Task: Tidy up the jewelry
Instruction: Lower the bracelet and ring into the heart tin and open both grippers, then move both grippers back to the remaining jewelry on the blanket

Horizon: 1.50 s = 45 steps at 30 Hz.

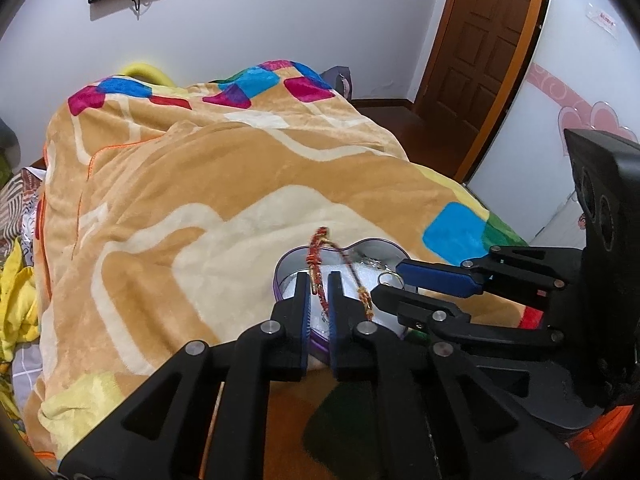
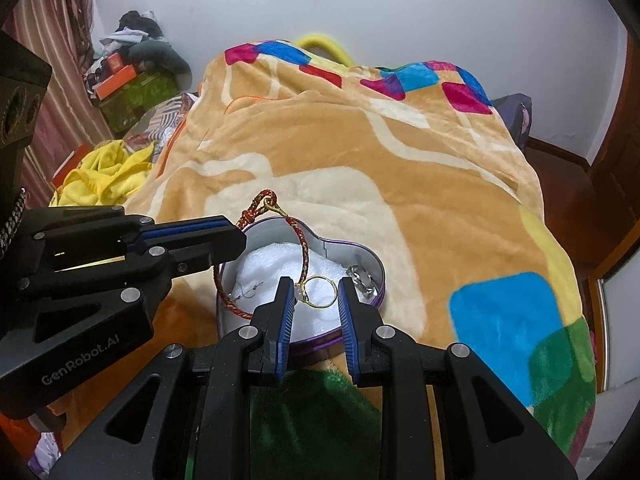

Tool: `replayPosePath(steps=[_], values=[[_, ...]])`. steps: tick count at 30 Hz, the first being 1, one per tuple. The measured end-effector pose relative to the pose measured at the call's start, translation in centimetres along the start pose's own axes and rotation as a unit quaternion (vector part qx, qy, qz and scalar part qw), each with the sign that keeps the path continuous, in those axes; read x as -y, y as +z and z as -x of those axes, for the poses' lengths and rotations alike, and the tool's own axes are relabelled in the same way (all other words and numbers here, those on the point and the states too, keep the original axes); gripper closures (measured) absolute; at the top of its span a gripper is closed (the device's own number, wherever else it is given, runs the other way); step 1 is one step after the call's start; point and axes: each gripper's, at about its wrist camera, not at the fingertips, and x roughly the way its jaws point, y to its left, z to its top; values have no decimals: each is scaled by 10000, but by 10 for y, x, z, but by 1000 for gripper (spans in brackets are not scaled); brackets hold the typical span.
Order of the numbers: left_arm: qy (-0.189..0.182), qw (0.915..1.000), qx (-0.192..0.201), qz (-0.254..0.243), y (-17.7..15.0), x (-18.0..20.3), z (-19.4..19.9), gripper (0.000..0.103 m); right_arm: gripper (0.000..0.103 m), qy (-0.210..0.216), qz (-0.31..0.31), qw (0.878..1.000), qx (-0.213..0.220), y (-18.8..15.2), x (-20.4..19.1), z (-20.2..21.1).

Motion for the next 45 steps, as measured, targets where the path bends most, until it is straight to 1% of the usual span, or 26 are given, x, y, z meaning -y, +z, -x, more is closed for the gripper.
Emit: replayPosePath(steps=[1,9,12,15,17,18,20,22,24,27,31,34,38,39,41,45], values=[[16,10000,4,1,0,1,2,92,83,-17,7,10000,-3,0,-1,1],[76,9999,125,32,-5,2,24,92,82,-171,33,9997,155,-3,-4,25],[191,9996,219,-2,-9,4,40,91,82,-202,3,9995,259,-4,-6,38],[272,9992,308,-35,-14,8,54,84,82,-314,10,9988,384,-6,-9,53],[324,9986,406,-37,-19,12,67,76,82,-363,14,9983,463,-9,-11,62],[338,9985,435,-36,-21,13,71,74,81,-385,15,9980,505,-10,-12,68],[369,9980,514,-6,-26,15,82,65,77,-434,-8,9971,620,-15,-14,80],[366,9977,572,54,-33,17,92,61,66,-488,-45,9962,718,-19,-16,90],[353,9977,567,104,-38,18,98,60,64,-577,-59,9949,823,-24,-18,100],[329,9979,526,158,-48,21,104,59,63,-684,-58,9937,891,-32,-21,111],[405,9977,524,126,-62,28,112,53,63,-719,-179,9926,959,-44,-21,122],[422,9977,519,99,-71,33,117,52,63,-746,-286,9920,976,-53,-21,127],[380,9982,442,121,-83,38,117,52,63,-735,-406,9919,950,-66,-21,130],[421,9981,429,142,-86,39,117,52,63,-750,-437,9919,932,-69,-20,130],[486,9977,411,240,-91,38,116,52,63,-758,-474,9919,897,-76,-19,130],[480,9977,279,385,-98,37,108,52,63,-731,-559,9929,749,-91,-17,126]])
